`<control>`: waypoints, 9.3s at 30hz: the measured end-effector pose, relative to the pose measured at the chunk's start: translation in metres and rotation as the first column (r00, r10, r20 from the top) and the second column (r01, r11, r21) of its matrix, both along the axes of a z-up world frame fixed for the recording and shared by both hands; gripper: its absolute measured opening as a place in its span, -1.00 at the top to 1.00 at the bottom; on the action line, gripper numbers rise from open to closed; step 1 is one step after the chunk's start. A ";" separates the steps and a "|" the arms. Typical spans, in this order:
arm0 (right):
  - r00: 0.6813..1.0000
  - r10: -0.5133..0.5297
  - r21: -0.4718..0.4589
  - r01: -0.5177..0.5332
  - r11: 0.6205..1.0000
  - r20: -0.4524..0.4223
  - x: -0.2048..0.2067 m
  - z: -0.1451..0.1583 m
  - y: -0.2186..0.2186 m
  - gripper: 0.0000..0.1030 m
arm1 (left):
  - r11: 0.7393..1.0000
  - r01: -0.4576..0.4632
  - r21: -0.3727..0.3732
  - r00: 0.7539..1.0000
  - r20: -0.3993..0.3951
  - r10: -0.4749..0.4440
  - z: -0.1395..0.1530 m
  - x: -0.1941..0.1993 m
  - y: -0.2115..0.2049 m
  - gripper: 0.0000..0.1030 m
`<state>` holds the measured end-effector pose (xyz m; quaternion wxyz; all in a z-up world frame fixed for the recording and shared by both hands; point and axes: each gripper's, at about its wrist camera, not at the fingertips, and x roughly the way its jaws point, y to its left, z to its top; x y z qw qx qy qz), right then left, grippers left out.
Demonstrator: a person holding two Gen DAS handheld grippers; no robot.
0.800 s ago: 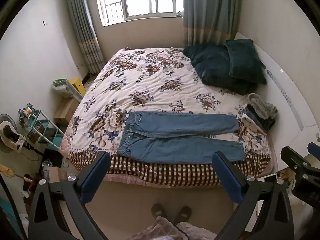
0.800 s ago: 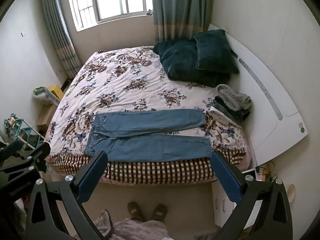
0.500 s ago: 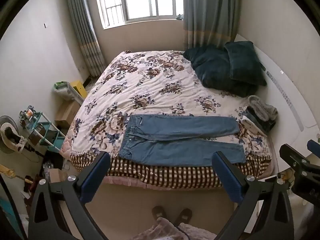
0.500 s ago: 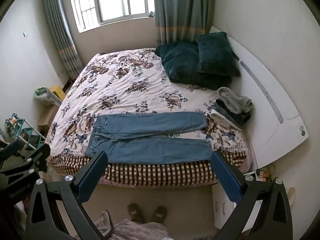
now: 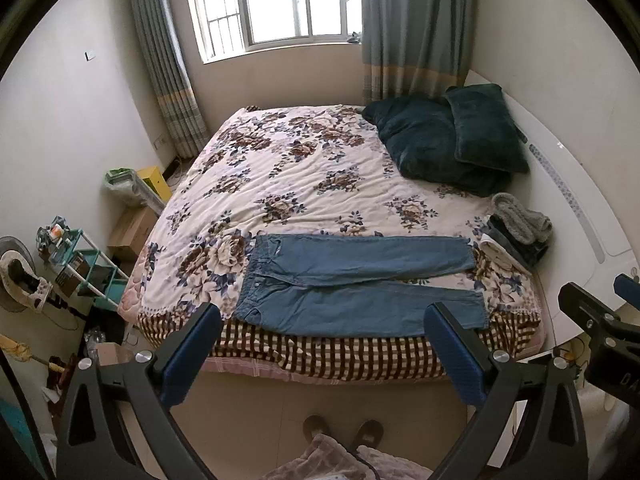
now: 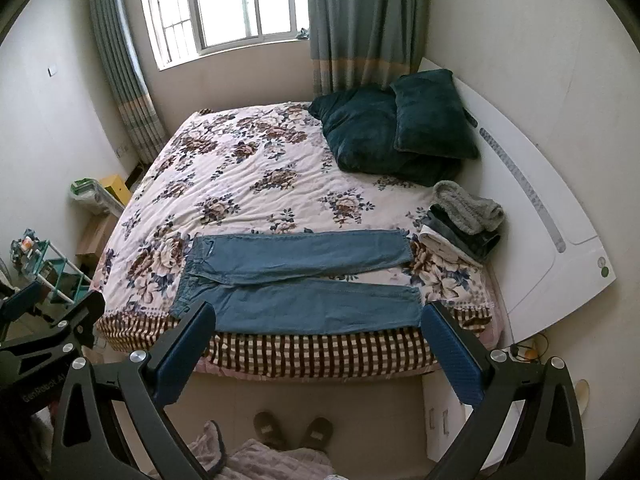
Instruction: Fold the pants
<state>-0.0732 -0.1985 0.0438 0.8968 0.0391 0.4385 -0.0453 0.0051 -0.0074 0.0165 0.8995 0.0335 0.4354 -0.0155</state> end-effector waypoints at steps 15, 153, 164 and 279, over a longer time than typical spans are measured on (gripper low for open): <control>1.000 0.004 0.009 -0.004 1.000 0.002 -0.004 -0.006 -0.002 -1.00 | 1.000 0.002 0.004 1.000 0.005 -0.002 0.002 0.003 0.001 -1.00; 0.649 0.560 0.160 -0.569 0.807 -0.515 0.608 -0.649 0.010 0.87 | 0.886 0.463 -0.025 0.743 -0.534 -0.403 -0.496 0.476 -0.049 0.87; 0.604 0.527 0.232 -0.499 0.835 -0.598 0.390 -0.638 0.033 0.86 | 0.991 0.054 -0.121 0.719 -0.684 -0.123 -0.555 0.278 -0.017 0.86; 0.655 -0.335 0.577 0.755 0.312 -0.677 0.257 -0.728 0.041 0.94 | 0.767 -0.611 -0.198 0.733 -0.509 0.452 -0.580 0.195 0.299 0.45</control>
